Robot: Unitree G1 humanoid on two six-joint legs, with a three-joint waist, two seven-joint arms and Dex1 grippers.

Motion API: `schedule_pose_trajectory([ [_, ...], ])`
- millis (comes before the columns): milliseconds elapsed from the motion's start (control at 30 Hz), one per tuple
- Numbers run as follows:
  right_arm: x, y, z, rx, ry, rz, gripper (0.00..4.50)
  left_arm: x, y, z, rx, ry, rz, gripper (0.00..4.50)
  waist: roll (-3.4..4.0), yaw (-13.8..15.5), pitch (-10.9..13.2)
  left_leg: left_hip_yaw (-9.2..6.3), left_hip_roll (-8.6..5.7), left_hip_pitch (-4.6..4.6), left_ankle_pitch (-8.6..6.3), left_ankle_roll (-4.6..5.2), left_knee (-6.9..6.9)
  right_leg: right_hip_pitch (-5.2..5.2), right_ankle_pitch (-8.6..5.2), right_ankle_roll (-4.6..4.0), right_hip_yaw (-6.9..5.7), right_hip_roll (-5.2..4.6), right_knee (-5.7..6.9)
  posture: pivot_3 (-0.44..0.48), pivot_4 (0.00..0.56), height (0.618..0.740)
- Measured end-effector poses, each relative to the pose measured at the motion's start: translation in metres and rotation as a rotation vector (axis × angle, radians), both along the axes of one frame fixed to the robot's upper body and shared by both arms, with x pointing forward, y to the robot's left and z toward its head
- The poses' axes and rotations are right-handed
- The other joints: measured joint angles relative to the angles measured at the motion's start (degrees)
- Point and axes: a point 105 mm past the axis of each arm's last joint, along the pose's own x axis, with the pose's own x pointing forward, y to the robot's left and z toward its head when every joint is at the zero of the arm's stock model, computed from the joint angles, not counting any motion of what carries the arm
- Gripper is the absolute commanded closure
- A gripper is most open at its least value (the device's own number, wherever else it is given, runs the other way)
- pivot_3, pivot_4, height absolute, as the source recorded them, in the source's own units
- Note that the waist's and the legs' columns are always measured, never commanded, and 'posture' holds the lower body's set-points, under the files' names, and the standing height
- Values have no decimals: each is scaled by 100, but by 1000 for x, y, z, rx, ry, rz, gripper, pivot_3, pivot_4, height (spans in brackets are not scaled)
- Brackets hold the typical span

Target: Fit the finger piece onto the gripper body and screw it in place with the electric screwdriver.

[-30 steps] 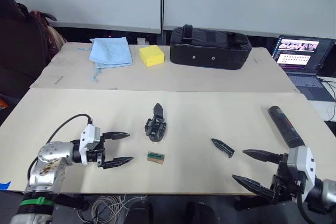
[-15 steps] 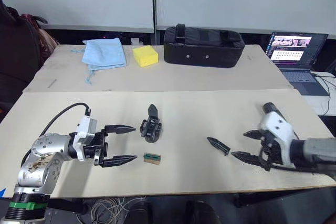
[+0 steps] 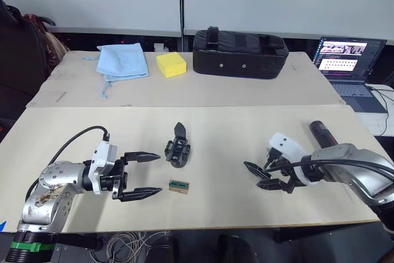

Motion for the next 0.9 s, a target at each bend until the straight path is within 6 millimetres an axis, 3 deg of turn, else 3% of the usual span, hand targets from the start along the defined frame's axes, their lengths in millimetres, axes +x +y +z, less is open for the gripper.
schedule_pose_trajectory([
  [100,4,-1,-1,-22,-32,-14,1977,0,-1,1,1,-8,1,0,0,-11,0,0,2,1,-1,-1,2,1,0,0,-2,1,2,0,150,740],
  [233,6,-3,-3,-19,-63,-25,3259,0,-1,2,3,-16,0,0,-1,-10,-1,-1,3,1,-1,-1,2,2,0,0,-4,3,2,0,150,740],
  [267,5,-2,-3,-17,-70,-24,3411,0,-1,2,3,-17,1,0,-1,-11,-1,-1,3,1,-1,-1,2,2,0,0,-4,3,2,0,150,740],
  [400,1,-4,-3,7,-110,-16,3406,5,1,8,-36,-2,45,0,-2,-4,0,-2,3,-1,0,-1,2,1,0,0,-5,3,2,0,150,740],
  [500,8,5,13,93,-231,15,3406,16,5,32,-156,5,144,0,-6,-9,3,-6,3,-1,1,2,5,2,1,2,-4,5,5,0,150,740],
  [600,30,33,72,293,-592,61,3406,40,3,71,-379,4,295,0,-9,-18,5,-16,4,-1,16,26,15,7,9,15,2,15,12,0,150,740],
  [700,37,60,133,389,-914,118,3406,63,-13,99,-505,24,405,0,-13,-16,5,-17,2,1,26,40,20,16,11,18,3,21,16,0,150,740],
  [733,38,68,146,409,-986,121,3406,69,-20,106,-552,41,426,0,-17,-14,4,-16,2,2,26,40,20,18,12,21,4,22,16,0,150,740],
  [800,41,87,158,431,-1072,137,3406,79,-35,116,-619,70,449,0,-25,-12,5,-14,-2,-1,29,42,20,18,19,31,4,22,15,0,150,740],
  [900,41,122,158,440,-1107,190,3406,83,-55,122,-646,112,447,0,-26,-38,5,-8,-3,-2,29,42,19,14,31,47,11,23,17,0,150,740],
])
